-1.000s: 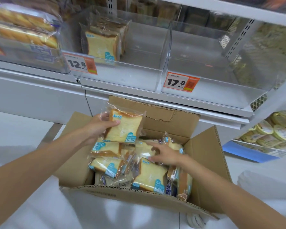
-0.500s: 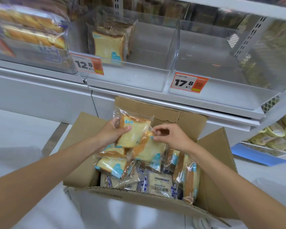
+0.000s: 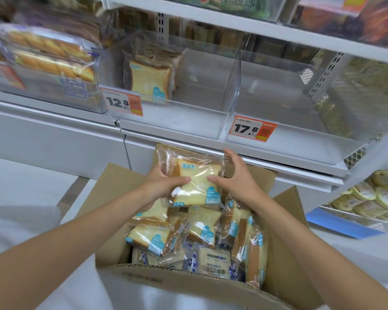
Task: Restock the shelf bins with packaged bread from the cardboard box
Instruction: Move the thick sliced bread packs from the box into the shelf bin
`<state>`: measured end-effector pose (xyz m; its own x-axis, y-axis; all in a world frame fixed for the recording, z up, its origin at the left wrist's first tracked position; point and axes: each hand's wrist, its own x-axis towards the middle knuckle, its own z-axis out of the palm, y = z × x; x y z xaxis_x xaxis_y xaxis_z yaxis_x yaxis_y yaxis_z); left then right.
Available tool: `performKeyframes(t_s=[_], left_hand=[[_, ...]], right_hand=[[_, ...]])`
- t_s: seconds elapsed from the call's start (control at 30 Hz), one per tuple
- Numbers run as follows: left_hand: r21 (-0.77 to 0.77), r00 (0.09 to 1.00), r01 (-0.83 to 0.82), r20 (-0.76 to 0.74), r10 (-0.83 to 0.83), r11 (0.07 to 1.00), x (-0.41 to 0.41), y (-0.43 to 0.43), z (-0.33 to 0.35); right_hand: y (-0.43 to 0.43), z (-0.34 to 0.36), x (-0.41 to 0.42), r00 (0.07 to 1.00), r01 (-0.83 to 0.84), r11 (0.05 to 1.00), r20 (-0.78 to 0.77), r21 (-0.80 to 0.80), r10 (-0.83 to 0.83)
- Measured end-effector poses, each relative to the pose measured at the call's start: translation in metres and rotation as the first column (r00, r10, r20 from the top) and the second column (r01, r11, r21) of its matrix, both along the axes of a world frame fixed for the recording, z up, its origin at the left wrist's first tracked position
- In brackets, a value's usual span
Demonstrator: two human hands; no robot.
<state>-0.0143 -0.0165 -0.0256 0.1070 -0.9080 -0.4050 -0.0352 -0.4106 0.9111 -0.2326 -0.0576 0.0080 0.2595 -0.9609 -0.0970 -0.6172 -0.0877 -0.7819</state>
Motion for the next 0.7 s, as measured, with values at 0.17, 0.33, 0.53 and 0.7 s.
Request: performKeyframes(t_s=[0.17,0.33,0.53,0.7], left_hand=[[-0.02,0.991,-0.003,-0.132,0.0,1.0,0.016,-0.004,0.026],[-0.123,0.987,-0.004,-0.161,-0.016,0.992,0.037,-0.009,0.072],[-0.254,0.992,0.099,0.095,-0.077,0.962,0.09,-0.056,0.142],[-0.378,0.883,0.142,0.466,0.056,0.915,0.134,-0.106,0.175]], right_hand=[[-0.004,0.015,0.005,0.955,-0.032,0.903,0.278,0.429,-0.099],[-0.017,0.059,0.056,0.874,-0.08,0.903,0.465,0.421,-0.139],[-0.064,0.132,0.106,0.811,-0.155,0.908,0.576,0.388,-0.107],[-0.114,0.155,0.146,0.789,-0.097,0.933,0.598,0.345,-0.139]])
